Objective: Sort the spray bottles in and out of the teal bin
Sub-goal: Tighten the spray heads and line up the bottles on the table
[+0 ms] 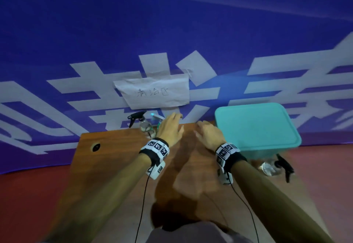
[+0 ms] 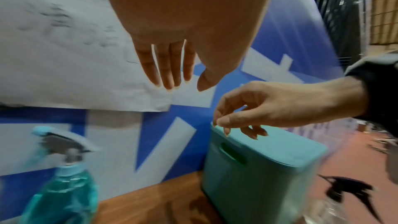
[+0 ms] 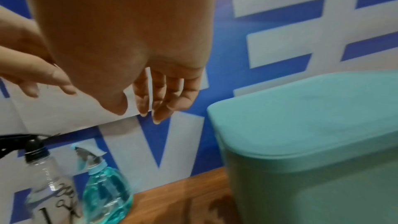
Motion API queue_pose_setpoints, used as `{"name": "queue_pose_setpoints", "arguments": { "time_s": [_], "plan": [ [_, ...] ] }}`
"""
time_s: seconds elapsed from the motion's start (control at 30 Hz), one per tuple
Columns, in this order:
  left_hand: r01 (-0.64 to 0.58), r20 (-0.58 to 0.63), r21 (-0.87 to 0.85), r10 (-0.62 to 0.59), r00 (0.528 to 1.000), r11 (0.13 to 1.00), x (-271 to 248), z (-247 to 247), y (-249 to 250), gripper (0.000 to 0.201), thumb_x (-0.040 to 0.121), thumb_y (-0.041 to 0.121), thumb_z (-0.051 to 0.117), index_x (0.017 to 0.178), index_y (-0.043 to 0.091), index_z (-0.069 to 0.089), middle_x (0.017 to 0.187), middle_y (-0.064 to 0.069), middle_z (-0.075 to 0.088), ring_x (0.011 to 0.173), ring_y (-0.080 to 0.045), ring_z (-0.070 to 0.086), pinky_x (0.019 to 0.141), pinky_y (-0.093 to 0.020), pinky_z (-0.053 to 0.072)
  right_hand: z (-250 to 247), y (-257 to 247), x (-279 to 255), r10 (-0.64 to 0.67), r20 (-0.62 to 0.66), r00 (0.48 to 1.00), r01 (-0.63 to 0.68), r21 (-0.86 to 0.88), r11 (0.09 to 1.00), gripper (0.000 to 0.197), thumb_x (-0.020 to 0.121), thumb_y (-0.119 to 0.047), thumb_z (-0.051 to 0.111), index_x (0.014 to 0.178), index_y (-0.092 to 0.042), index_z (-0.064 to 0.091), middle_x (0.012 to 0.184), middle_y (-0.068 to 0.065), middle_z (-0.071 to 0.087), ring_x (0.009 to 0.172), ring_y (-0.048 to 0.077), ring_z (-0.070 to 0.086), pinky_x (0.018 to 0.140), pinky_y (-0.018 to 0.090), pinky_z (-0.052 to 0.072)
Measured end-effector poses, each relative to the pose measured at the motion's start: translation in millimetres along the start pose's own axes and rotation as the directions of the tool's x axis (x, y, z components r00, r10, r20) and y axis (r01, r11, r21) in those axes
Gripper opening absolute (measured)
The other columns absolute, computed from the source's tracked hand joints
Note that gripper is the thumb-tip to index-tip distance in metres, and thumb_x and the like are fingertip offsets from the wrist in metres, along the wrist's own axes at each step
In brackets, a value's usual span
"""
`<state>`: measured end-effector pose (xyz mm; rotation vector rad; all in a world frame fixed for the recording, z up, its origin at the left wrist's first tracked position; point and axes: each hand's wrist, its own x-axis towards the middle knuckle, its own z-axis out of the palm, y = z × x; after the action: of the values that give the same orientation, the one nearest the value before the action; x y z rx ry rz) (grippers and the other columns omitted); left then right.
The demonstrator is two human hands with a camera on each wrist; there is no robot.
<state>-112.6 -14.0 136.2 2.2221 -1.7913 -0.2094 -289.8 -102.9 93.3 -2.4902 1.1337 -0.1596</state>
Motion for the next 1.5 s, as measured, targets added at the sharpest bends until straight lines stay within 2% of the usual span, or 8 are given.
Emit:
{"name": "queue_pose_setpoints", "arguments": {
  "time_s": [0.2,0.37,0.5,0.63,0.87,1.03,1.2,1.5],
  "plan": [
    [-0.163,0.116,-0.049,0.168,0.979,0.985,-18,39,117,0.01,0.09,0.031,0.056,0.097,0.025,0.055,0.096,0.004,0.062,0.09,-0.023,0.062,0.074,-0.037,0.052,-47,100,-89,0.167,-0.052,0.985,-0.171,-0.088,0.981,0.025,0.094,-0.046,0.054,0.104,-0.024,0.053,0.106,0.001,0.06,0.093,0.03,0.064,0.07,0.038,0.047],
    [-0.23,0.207,-0.079,0.242,0.948,0.97,-24,69,194,0.008,0.092,0.031,0.053,0.093,0.025,0.057,0.094,0.005,0.068,0.084,-0.023,0.064,0.072,-0.033,0.052,-86,182,-145,0.224,-0.007,0.975,-0.223,-0.136,0.965,0.025,0.092,-0.047,0.055,0.088,-0.023,0.049,0.088,0.002,0.064,0.082,0.033,0.063,0.065,0.038,0.05],
    [-0.229,0.281,-0.049,0.233,0.931,0.972,-21,94,236,0.012,0.093,0.031,0.052,0.092,0.023,0.061,0.089,0.001,0.069,0.082,-0.026,0.065,0.073,-0.036,0.054,-95,229,-171,0.208,0.105,0.972,-0.164,-0.327,0.931,0.031,0.095,-0.049,0.05,0.101,-0.019,0.057,0.1,0.005,0.068,0.088,0.032,0.066,0.068,0.038,0.05],
    [-0.226,0.396,0.003,0.206,0.895,0.974,-19,116,267,0.012,0.093,0.03,0.054,0.091,0.023,0.064,0.087,0.002,0.068,0.081,-0.024,0.064,0.073,-0.035,0.053,-99,254,-185,0.181,0.229,0.956,-0.097,-0.336,0.937,0.035,0.096,-0.044,0.056,0.119,-0.018,0.058,0.118,0.009,0.063,0.105,0.034,0.063,0.072,0.036,0.045],
    [-0.198,0.513,0.101,0.12,0.85,0.975,-20,149,298,0.015,0.095,0.032,0.055,0.093,0.023,0.067,0.091,0.001,0.069,0.085,-0.024,0.064,0.075,-0.034,0.053,-83,272,-181,0.277,0.249,0.928,-0.211,-0.263,0.942,0.035,0.092,-0.045,0.059,0.109,-0.015,0.059,0.103,0.007,0.068,0.092,0.032,0.068,0.069,0.036,0.05],
    [-0.132,0.537,0.145,0.034,0.843,0.981,-27,164,303,0.015,0.095,0.033,0.056,0.093,0.023,0.067,0.093,0.001,0.069,0.088,-0.024,0.065,0.076,-0.033,0.051,9,356,-152,0.268,0.327,0.906,-0.253,-0.09,0.963,0.053,0.082,-0.06,0.042,0.109,-0.02,0.063,0.103,0.005,0.07,0.092,0.028,0.07,0.079,0.042,0.059],
    [-0.078,0.564,0.148,-0.019,0.826,0.986,-38,170,294,0.021,0.092,0.038,0.06,0.106,0.023,0.062,0.101,-0.001,0.068,0.095,-0.025,0.065,0.08,-0.036,0.053,-53,297,-182,0.169,0.343,0.924,-0.128,-0.14,0.982,0.038,0.098,-0.044,0.044,0.104,-0.013,0.065,0.095,0.011,0.07,0.084,0.032,0.069,0.065,0.037,0.053],
    [0.274,0.584,-0.158,-0.134,0.801,0.949,-67,197,239,0.106,0.044,0.069,0.081,0.135,0.029,0.046,0.128,0.006,0.059,0.116,-0.017,0.057,0.1,-0.04,0.049,-82,206,-181,-0.169,0.32,0.932,0.203,-0.075,0.976,0.038,0.103,-0.043,0.039,0.106,-0.015,0.063,0.087,0.009,0.069,0.077,0.031,0.066,0.061,0.034,0.045]
  ]
}}
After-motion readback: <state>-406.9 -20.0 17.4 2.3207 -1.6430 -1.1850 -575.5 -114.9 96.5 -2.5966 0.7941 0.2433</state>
